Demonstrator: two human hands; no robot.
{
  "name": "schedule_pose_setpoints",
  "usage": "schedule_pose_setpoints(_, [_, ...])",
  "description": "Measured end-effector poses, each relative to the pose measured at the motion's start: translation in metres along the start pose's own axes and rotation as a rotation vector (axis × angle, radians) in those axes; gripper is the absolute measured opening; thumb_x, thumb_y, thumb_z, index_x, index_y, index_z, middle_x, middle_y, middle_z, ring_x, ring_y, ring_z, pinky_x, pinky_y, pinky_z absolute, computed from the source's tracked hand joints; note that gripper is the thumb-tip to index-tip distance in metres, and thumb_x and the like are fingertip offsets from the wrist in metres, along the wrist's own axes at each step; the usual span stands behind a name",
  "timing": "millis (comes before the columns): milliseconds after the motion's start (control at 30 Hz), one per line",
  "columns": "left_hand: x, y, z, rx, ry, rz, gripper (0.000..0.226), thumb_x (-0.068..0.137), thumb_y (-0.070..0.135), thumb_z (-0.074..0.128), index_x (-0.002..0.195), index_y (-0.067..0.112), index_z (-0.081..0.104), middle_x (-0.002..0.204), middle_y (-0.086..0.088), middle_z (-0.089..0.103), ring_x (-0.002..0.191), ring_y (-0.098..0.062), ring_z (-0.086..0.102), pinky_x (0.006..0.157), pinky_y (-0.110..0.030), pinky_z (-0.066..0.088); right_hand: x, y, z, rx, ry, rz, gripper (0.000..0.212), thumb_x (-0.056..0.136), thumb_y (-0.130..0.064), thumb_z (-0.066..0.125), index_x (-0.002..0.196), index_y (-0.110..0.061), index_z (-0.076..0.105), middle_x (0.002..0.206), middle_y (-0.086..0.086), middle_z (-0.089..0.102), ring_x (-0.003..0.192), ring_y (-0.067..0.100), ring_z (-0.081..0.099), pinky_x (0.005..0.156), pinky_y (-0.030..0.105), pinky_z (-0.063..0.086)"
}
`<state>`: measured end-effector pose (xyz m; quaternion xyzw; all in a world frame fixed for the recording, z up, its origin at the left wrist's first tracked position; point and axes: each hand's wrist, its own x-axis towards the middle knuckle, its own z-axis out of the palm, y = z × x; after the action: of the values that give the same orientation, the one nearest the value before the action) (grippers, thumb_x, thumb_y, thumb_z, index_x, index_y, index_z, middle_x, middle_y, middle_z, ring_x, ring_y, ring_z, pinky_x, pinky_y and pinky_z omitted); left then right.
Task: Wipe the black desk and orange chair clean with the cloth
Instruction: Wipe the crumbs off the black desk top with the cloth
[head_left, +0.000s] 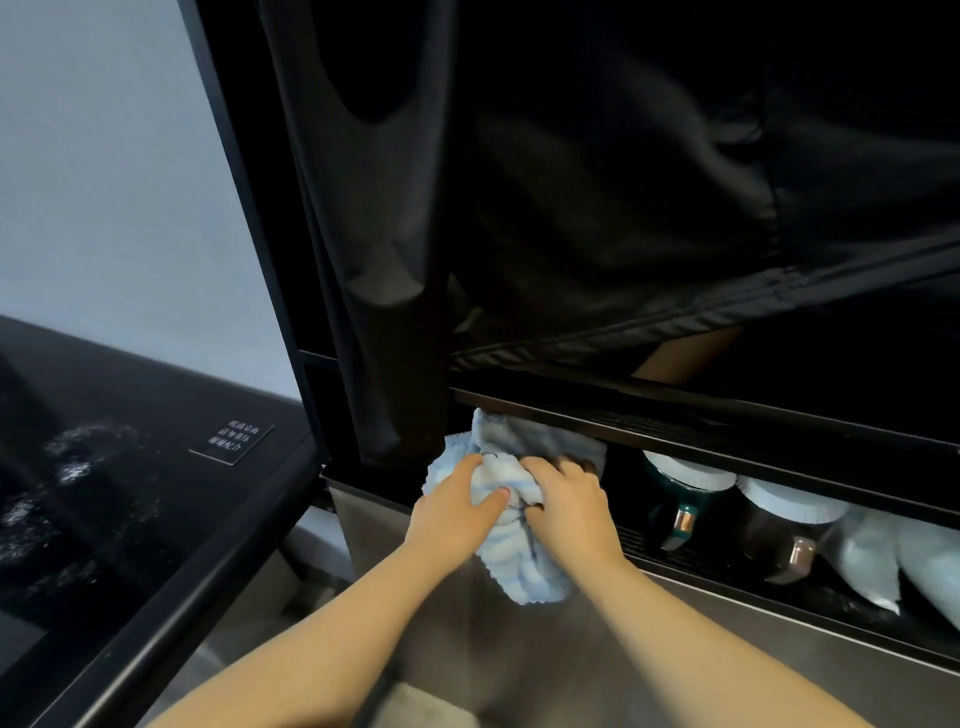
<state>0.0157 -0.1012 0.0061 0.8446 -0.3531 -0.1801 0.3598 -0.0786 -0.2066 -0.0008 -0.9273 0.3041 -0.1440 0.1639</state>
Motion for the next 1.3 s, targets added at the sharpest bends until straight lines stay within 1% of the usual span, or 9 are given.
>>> schedule_pose_setpoints(133, [-0.013,0.012,-0.003,-0.599,-0.027,-0.027,0.036,0.081,0.037,0.061,0.115,0.03,0.051,0.115,0.0,0.061,0.097,-0.011,0.061,0.078,-0.025,0.05,-0.012,-0.007,-0.012,0.171,0.149,-0.059,0.042,0.084,-0.014,0.059,0.124,-0.025,0.058,0.112,0.0,0.053,0.1,0.022,0.041,0.09,0.032,0.037])
schedule_pose_setpoints(267, [-0.032,0.016,-0.002,-1.023,-0.014,-0.205,0.052,0.086,0.042,0.06,0.131,0.022,0.045,0.119,-0.006,0.063,0.104,-0.021,0.064,0.087,-0.039,0.053,-0.031,-0.011,-0.024,0.233,0.18,-0.142,0.045,0.079,-0.003,0.061,0.121,-0.017,0.062,0.118,0.002,0.055,0.106,0.024,0.041,0.092,0.033,0.036])
schedule_pose_setpoints(467, [-0.068,0.006,-0.01,-1.095,0.02,-0.31,0.074,0.066,0.052,0.075,0.128,0.024,0.046,0.116,-0.005,0.066,0.1,-0.025,0.067,0.084,-0.043,0.055,-0.071,-0.023,-0.027,0.284,0.168,-0.332,0.045,0.07,-0.004,0.063,0.114,-0.011,0.066,0.113,0.006,0.061,0.104,0.031,0.05,0.089,0.038,0.041])
schedule_pose_setpoints(567, [-0.094,-0.011,-0.02,-1.084,0.141,-0.406,0.058,0.071,0.037,0.076,0.12,0.019,0.051,0.11,-0.01,0.067,0.094,-0.027,0.068,0.065,-0.034,0.056,-0.085,-0.038,-0.016,0.236,0.06,-0.426,0.047,0.072,-0.009,0.069,0.118,-0.015,0.065,0.12,0.005,0.058,0.11,0.032,0.05,0.094,0.04,0.039])
schedule_pose_setpoints(733, [-0.138,-0.047,-0.05,-1.128,0.242,-0.494,0.032,0.086,0.021,0.06,0.114,0.006,0.059,0.093,-0.016,0.072,0.074,-0.026,0.07,0.052,-0.029,0.052,-0.096,-0.073,-0.005,0.352,-0.29,-0.487,0.07,0.069,-0.057,0.054,0.13,-0.059,0.02,0.147,-0.029,0.006,0.132,-0.003,0.008,0.107,0.022,0.01])
schedule_pose_setpoints(867, [-0.162,-0.071,-0.077,-1.144,0.328,-0.506,0.036,0.085,0.019,0.061,0.118,0.004,0.057,0.107,-0.023,0.067,0.093,-0.04,0.066,0.075,-0.047,0.055,-0.099,-0.106,0.005,0.454,-0.232,-0.464,0.07,0.075,-0.068,0.047,0.129,-0.063,0.002,0.149,-0.029,-0.006,0.138,-0.004,-0.005,0.11,0.027,0.001])
schedule_pose_setpoints(1033, [-0.18,-0.099,-0.11,-1.211,0.373,-0.457,0.03,0.09,0.022,0.056,0.116,0.008,0.057,0.111,-0.021,0.066,0.103,-0.039,0.063,0.086,-0.051,0.051,-0.105,-0.168,0.037,0.494,-0.453,-0.434,0.094,0.072,-0.059,0.065,0.144,-0.052,0.006,0.153,-0.025,-0.015,0.141,0.004,-0.005,0.113,0.028,0.014])
schedule_pose_setpoints(1200, [-0.203,-0.142,-0.152,-1.191,0.378,-0.416,0.018,0.092,0.023,0.05,0.098,0.01,0.061,0.087,-0.011,0.07,0.078,-0.023,0.067,0.063,-0.033,0.052,-0.117,-0.243,0.072,0.741,-0.496,-0.356,0.071,0.053,-0.052,0.063,0.105,-0.079,0.023,0.115,-0.058,0.02,0.106,-0.036,0.026,0.077,-0.009,0.03])
schedule_pose_setpoints(1300, [-0.217,-0.175,-0.182,-1.085,0.374,-0.407,0.026,0.094,0.027,0.05,0.105,0.006,0.061,0.094,-0.011,0.071,0.086,-0.023,0.069,0.066,-0.033,0.055,-0.117,-0.28,0.096,0.753,-0.489,-0.328,0.042,0.062,-0.056,0.061,0.098,-0.07,0.042,0.103,-0.043,0.051,0.094,-0.022,0.05,0.077,0.006,0.042])
